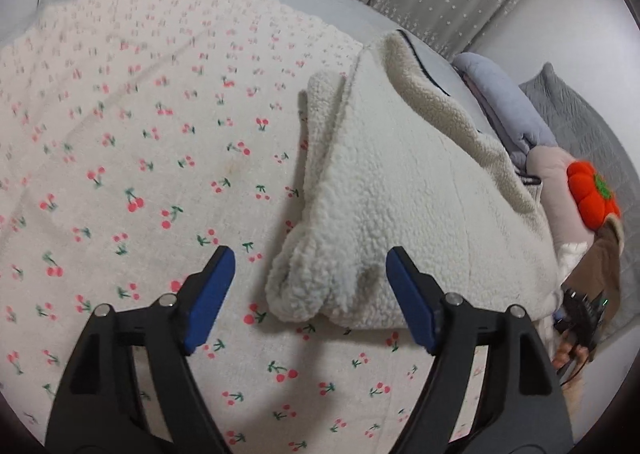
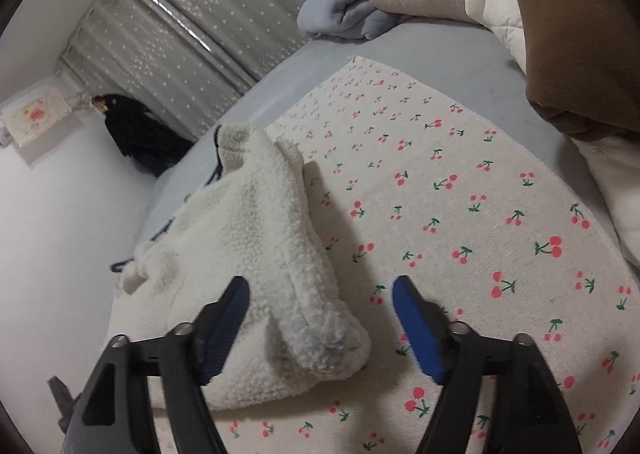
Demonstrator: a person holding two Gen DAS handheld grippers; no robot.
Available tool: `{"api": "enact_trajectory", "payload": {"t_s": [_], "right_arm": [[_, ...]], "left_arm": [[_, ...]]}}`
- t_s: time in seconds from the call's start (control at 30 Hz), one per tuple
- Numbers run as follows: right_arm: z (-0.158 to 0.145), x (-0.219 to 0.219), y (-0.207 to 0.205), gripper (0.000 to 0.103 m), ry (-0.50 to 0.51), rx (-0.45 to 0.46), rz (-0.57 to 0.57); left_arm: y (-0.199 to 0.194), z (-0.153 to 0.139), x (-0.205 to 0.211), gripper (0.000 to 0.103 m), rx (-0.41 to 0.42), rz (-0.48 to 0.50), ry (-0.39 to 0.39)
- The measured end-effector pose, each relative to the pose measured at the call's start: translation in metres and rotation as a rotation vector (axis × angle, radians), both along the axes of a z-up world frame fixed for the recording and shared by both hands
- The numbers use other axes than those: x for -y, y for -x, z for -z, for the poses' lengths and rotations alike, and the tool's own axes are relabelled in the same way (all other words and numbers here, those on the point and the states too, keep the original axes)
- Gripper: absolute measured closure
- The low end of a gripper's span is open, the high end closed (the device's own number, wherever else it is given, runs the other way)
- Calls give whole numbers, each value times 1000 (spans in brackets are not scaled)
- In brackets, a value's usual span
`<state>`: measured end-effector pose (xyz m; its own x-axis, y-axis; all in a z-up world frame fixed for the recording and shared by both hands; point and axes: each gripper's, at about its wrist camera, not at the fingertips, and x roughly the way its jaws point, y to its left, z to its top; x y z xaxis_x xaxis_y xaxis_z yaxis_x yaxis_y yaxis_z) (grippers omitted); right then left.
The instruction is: Fold large clothes
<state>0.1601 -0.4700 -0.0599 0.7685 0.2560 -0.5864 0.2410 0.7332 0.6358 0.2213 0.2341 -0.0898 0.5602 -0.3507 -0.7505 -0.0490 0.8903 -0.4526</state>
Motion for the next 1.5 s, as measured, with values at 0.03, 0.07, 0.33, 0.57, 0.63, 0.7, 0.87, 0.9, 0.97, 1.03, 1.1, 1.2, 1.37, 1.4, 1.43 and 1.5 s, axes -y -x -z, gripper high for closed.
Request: {"api": "enact_trajectory", "payload": {"t_s": [0.03,0.07,0.33,0.57,0.63,0.7,0.87,0.9,0.97,1.03,1.1,1.2,1.37,1.4,1.43,1.5], "right_arm": [[2,0,0,24,-27,8,-10],[6,0,-2,23,-51,8,-20],[29,-5,-27,25,-151,-10,-92],[32,-5,-40,66,-259,-17,-93],[25,-6,-34,70,-275,-10,-90],[12,-8,-25,72,-276,6,-89],[-34,-16,18,72,-222,42,-105],[-38,-16,29,73,-210,45,-107],[-39,-15,57,72,-189,42,-121],[-30,-16,72,71,-173,15,-135],[-12,-18,80,68,-127,-50,-157],[1,-19,78,55,-42,-131,-151],[-51,-15,65,27,149,-71,-127],[-60,-16,57,25,177,-57,-141],[-68,-16,46,25,211,-41,-164],[-82,-28,9,25,295,-20,-204]], "left_arm": [[-6,9,-1,24,-36,-7,48],[-10,17,-1,23,-65,-16,85],[-18,32,14,23,-22,-72,216],[-18,13,32,62,2,-89,115],[-11,-5,35,67,29,-90,84],[-2,-28,35,68,64,-78,95],[34,-70,35,68,77,32,40],[44,-71,33,68,65,52,32],[64,-62,31,67,32,96,7],[76,-42,32,65,2,134,-58],[81,-19,35,61,-35,142,-126],[81,-13,29,48,-47,106,-150],[53,-50,31,31,96,130,-237],[41,-55,35,31,113,142,-260],[24,-61,42,31,132,162,-280],[-9,-66,53,31,154,177,-301]]}}
